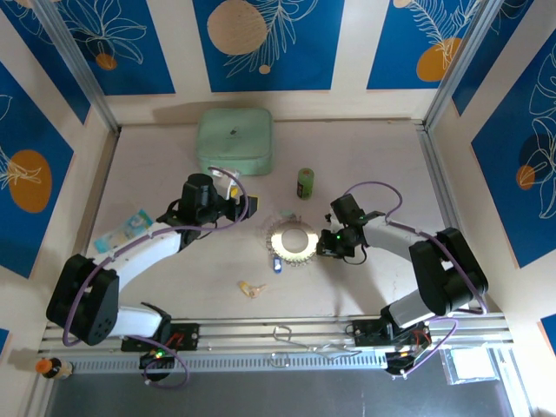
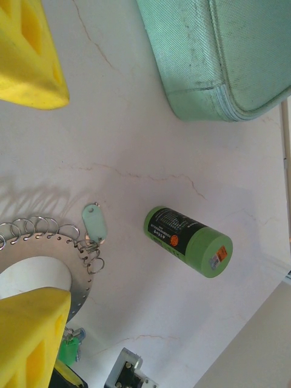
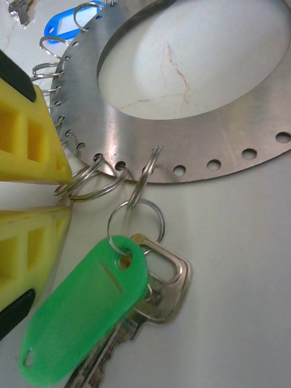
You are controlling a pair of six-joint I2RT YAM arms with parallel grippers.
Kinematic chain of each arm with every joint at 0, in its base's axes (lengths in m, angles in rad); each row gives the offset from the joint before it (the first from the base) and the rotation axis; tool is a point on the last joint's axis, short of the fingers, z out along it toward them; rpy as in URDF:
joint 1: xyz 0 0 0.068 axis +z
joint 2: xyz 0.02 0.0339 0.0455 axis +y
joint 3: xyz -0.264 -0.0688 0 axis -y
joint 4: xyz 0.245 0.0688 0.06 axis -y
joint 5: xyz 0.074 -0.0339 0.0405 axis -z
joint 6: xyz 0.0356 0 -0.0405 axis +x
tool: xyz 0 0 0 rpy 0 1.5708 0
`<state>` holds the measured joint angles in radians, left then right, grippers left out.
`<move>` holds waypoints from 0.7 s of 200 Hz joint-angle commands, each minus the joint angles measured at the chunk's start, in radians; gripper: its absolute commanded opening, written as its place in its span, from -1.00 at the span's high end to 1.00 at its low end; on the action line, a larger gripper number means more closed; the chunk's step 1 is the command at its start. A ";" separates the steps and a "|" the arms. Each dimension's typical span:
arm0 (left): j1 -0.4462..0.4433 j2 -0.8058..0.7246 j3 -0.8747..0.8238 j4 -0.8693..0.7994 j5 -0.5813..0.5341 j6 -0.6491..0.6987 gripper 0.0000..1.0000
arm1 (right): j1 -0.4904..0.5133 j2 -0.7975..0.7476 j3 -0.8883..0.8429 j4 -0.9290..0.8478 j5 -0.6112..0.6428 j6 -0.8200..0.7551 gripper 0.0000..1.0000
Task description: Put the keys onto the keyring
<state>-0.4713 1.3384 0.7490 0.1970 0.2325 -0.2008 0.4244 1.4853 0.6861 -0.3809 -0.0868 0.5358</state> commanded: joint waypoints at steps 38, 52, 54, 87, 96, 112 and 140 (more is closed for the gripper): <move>0.010 -0.022 0.013 0.020 0.021 0.014 -0.52 | 0.010 0.020 0.042 0.040 -0.055 0.001 0.62; 0.010 -0.022 0.015 0.021 0.021 0.015 -0.52 | 0.010 0.025 0.044 0.039 -0.049 0.000 0.63; 0.010 -0.022 0.014 0.021 0.021 0.014 -0.52 | 0.010 0.024 0.044 0.039 -0.048 0.000 0.64; 0.010 -0.025 0.013 0.021 0.022 0.015 -0.52 | 0.011 0.030 0.051 0.026 -0.033 -0.008 0.69; 0.010 -0.027 0.013 0.021 0.023 0.015 -0.51 | 0.013 0.033 0.055 0.018 -0.024 -0.012 0.69; 0.010 -0.026 0.013 0.021 0.024 0.015 -0.51 | 0.019 0.038 0.064 0.006 -0.011 -0.018 0.69; 0.010 -0.030 0.013 0.021 0.023 0.018 -0.51 | 0.025 0.021 0.071 -0.030 0.016 -0.012 0.61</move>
<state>-0.4713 1.3365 0.7490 0.1974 0.2359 -0.2005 0.4408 1.5112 0.7334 -0.3584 -0.0929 0.5308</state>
